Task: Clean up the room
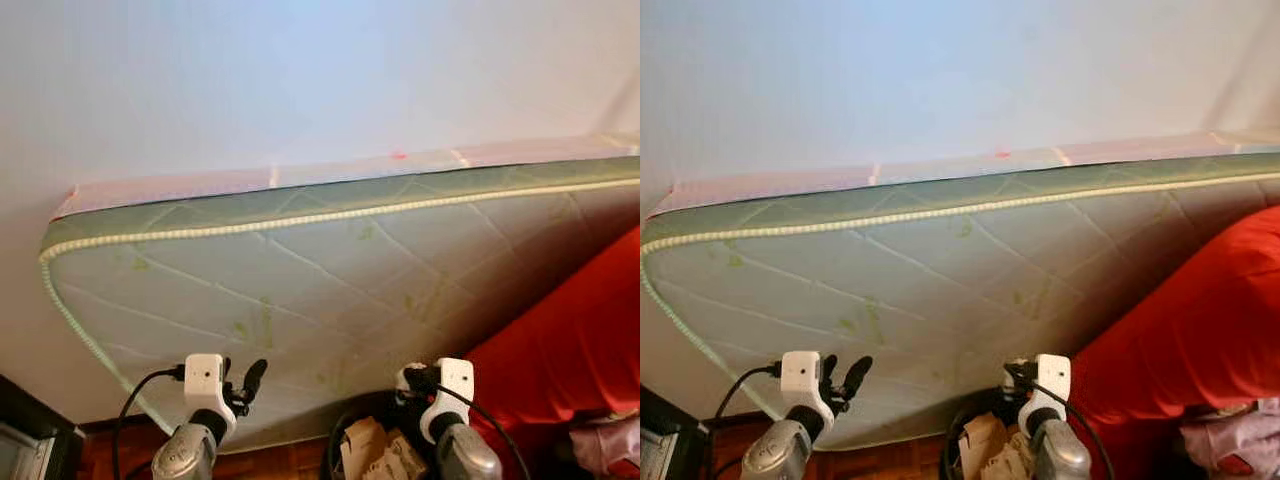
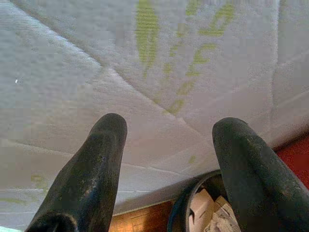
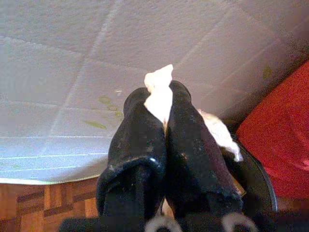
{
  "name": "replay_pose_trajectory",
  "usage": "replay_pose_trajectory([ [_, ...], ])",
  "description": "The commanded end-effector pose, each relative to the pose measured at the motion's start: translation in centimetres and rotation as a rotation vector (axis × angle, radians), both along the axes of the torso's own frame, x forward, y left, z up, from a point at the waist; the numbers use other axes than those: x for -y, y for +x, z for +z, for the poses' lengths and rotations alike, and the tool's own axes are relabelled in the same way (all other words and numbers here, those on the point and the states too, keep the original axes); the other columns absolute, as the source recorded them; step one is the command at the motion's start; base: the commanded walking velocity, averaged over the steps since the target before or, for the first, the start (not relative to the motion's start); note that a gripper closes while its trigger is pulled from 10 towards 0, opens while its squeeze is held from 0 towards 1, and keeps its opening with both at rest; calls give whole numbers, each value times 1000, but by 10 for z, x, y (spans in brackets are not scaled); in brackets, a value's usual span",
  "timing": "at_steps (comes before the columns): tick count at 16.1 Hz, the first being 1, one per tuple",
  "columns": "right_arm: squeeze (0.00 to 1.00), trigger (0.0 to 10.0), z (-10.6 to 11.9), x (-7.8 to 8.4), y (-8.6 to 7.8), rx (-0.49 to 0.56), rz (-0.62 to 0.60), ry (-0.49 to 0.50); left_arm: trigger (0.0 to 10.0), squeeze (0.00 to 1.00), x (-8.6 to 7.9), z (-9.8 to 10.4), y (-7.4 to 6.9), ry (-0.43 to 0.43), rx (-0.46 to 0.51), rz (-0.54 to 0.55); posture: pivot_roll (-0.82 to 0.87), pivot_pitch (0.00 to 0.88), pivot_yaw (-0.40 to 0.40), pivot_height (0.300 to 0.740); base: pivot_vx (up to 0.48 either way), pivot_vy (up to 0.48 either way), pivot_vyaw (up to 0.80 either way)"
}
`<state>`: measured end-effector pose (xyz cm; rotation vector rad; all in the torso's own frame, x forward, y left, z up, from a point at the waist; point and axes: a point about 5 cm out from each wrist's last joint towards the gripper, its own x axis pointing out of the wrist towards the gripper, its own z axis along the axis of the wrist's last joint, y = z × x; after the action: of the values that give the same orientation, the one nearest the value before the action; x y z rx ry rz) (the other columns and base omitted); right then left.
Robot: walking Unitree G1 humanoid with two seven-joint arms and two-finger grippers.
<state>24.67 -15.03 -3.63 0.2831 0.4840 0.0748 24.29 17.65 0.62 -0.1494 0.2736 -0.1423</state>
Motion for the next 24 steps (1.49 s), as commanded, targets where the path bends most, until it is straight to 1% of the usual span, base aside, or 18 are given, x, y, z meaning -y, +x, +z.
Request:
replay_pose_trajectory([
  [1, 0, 10000, -2, 5, -1, -18, -21, 2, 10000, 0, 0, 1, 1, -1, 1, -2, 159, 35, -33, 740, 0, 0, 0],
  [2, 0, 10000, -3, 9, -2, -37, -30, -8, 10000, 0, 1, 1, 0, -3, -3, -3, 159, 36, -32, 740, 0, 0, 0],
  [4, 0, 10000, -11, 14, -9, -117, -52, -43, 10000, 0, 3, 1, 0, -7, -4, -10, 157, 40, -32, 740, 0, 0, 0],
  [6, 0, 10000, -13, 15, -11, -141, -55, -46, 10000, 0, 4, 1, -1, -8, -5, -12, 166, 46, -30, 740, 0, 0, 0],
  [10, 0, 10000, -11, 12, -6, -147, -42, -36, 10000, 0, 2, 1, -2, -7, -6, -5, 169, 48, -34, 740, 0, 0, 0],
  [12, 349, 10000, -11, 12, -5, -147, -33, -49, 10000, 0, 2, 2, -2, -8, -7, -4, 170, 48, -33, 740, 0, 0, 0],
  [13, 647, 10000, -11, 14, -6, -152, -33, -62, 10000, 0, 2, 2, -3, -8, -8, -4, 169, 47, -34, 740, 0, 0, 0],
  [15, 643, 10000, -12, 19, -7, -169, -45, -89, 10000, 0, 3, 2, -3, -10, -10, -5, 170, 48, -34, 740, 0, 0, 0],
  [16, 624, 10000, -14, 21, -9, -180, -31, -118, 10000, 0, 3, 2, -3, -10, -11, -6, 170, 47, -34, 740, 0, 0, 0],
  [19, 639, 10000, -15, 25, -12, -188, -31, -147, 10000, 0, 4, 1, -3, -14, -16, -8, 169, 48, -36, 740, 0, 0, 0],
  [20, 839, 10000, -16, 25, -13, -194, -22, -150, 10000, 0, 4, 1, -3, -16, -15, -8, 169, 49, -36, 740, 0, 0, 0],
  [21, 1000, 10000, -17, 25, -15, -199, 3, -176, 10000, 0, 5, 1, -3, -16, -20, -9, 169, 50, -37, 740, 0, 0, 0],
  [24, 1000, 10000, -20, 25, -19, -221, 9, -195, 10000, 0, 7, 1, -4, -20, -21, -12, 170, 51, -36, 740, 0, 0, 0],
])
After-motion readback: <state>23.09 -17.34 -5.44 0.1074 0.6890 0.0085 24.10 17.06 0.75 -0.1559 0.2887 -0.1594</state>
